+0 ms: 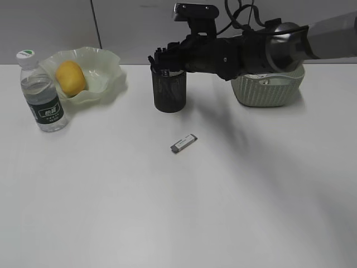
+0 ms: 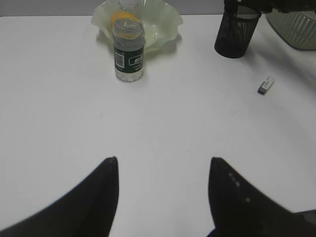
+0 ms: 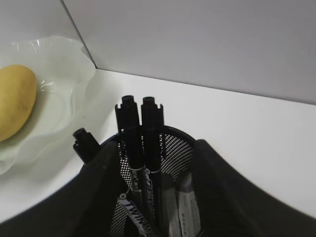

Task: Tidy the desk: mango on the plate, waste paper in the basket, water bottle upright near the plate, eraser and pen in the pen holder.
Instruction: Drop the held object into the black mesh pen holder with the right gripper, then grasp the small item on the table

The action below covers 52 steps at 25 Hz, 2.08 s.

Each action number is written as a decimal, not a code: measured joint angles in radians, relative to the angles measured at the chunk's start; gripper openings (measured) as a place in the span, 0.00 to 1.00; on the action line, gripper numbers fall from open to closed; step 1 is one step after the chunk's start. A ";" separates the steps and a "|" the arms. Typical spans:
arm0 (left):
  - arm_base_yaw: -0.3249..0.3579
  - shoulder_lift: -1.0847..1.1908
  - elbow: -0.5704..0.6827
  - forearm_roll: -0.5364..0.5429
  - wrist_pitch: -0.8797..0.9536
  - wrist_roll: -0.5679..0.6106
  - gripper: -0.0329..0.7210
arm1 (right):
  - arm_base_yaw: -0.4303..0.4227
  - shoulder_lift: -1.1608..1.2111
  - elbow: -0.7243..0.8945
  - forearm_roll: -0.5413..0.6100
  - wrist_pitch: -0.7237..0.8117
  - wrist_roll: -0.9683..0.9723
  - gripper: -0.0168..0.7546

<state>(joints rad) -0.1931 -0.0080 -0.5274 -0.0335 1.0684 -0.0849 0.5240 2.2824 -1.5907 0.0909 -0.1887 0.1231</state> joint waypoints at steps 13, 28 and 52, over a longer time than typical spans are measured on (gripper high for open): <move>0.000 0.000 0.000 0.000 0.000 0.001 0.63 | 0.000 -0.259 0.000 -0.192 0.683 0.000 0.58; 0.000 0.000 0.000 0.000 0.000 0.001 0.63 | -0.104 -0.583 0.100 -0.154 1.302 -0.112 0.58; 0.000 0.000 0.000 -0.001 0.000 0.001 0.63 | -0.189 -1.775 0.963 -0.091 1.253 -0.039 0.58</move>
<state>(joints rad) -0.1931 -0.0080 -0.5274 -0.0342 1.0684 -0.0842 0.3350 0.5071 -0.6278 0.0000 1.0647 0.0844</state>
